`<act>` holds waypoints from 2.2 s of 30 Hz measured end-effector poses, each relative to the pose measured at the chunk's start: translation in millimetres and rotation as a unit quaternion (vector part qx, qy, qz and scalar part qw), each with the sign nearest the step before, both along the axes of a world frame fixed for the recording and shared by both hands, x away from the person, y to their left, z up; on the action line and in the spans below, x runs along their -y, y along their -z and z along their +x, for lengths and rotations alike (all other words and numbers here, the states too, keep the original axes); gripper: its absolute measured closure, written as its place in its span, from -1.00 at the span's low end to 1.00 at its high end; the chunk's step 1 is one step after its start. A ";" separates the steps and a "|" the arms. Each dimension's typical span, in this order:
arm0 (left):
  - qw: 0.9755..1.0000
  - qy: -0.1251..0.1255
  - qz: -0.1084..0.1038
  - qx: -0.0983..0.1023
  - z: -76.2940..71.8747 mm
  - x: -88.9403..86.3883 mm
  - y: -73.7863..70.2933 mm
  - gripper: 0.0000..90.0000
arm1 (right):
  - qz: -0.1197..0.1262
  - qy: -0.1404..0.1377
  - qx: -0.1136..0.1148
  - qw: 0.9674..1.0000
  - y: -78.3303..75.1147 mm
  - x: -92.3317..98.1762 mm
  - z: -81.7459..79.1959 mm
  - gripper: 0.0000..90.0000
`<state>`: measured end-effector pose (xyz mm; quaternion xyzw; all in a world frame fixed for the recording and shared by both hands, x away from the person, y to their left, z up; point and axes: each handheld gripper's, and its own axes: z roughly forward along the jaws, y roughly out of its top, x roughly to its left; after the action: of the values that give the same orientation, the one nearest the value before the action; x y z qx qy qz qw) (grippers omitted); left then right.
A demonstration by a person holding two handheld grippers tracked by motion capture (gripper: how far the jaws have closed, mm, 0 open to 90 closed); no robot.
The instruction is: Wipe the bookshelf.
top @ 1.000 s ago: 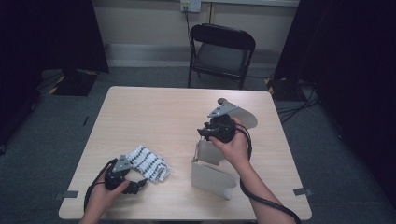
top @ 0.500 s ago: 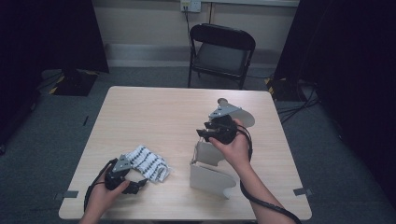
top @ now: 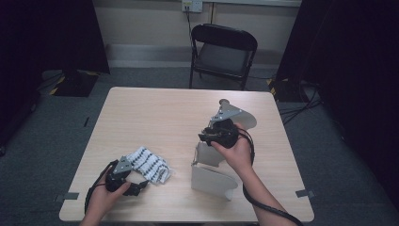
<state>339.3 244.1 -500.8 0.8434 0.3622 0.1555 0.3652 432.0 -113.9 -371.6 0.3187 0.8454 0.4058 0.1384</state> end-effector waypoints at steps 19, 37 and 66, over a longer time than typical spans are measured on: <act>1.000 0.001 -0.001 -0.001 0.3 0.0 0.2 -0.80 | -0.009 -0.021 -0.003 1.000 -4.3 -25.1 9.8 0.36; 1.000 0.000 0.015 -0.012 -1.9 0.6 -5.3 -0.67 | 0.005 -0.005 0.016 1.000 -10.6 -2.4 -1.1 0.11; 1.000 0.006 -0.009 -0.025 7.8 23.1 -39.0 -0.66 | -0.004 0.080 0.024 0.996 63.0 125.7 -46.1 -0.38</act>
<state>347.1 221.0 -461.8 0.8459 0.3675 0.1294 0.3642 385.9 -239.5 -434.6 0.3753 0.8149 0.3978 0.1922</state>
